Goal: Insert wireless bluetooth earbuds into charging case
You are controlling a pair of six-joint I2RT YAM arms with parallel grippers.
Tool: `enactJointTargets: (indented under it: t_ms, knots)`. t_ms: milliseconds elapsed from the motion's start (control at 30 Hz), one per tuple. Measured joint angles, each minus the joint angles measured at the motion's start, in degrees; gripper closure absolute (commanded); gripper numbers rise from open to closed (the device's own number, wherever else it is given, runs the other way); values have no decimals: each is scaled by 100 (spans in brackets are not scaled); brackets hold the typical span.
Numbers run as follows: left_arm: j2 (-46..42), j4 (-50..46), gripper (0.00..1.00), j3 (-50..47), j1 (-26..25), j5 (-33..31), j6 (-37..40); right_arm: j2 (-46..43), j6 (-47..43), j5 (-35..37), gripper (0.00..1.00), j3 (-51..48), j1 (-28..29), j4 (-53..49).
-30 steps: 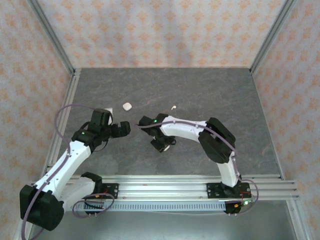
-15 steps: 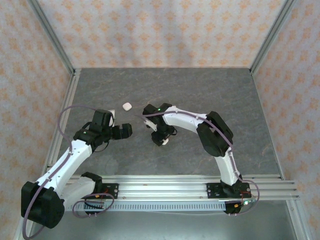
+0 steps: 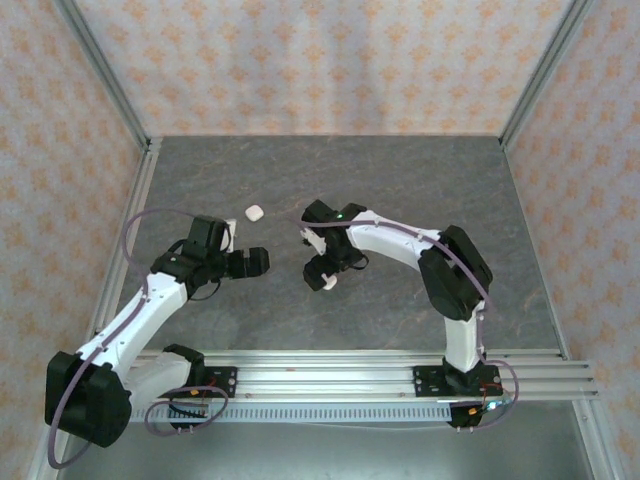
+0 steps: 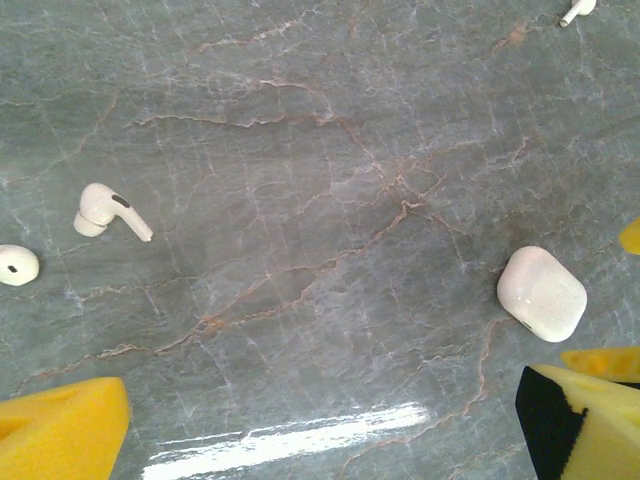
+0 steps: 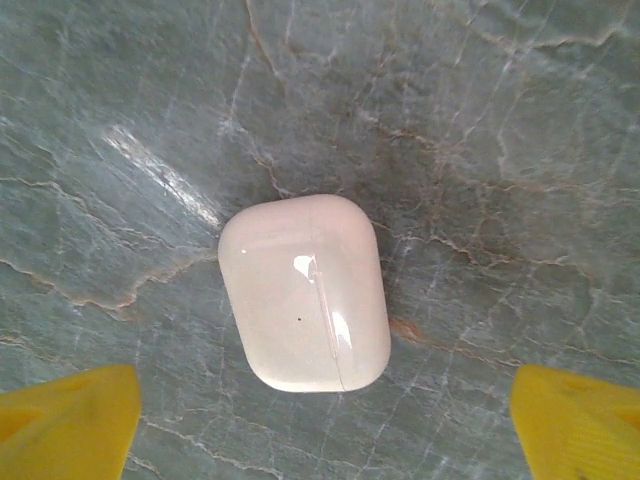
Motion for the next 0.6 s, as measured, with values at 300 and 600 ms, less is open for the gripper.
enactJointTargets:
  t_ms: [300, 600]
  knots:
    - [131, 2, 0, 22, 0, 212, -4, 90, 44, -74, 10, -131, 22, 439]
    - [223, 4, 10, 22, -2, 374, -2, 245, 33, 61, 32, -417, 37, 839]
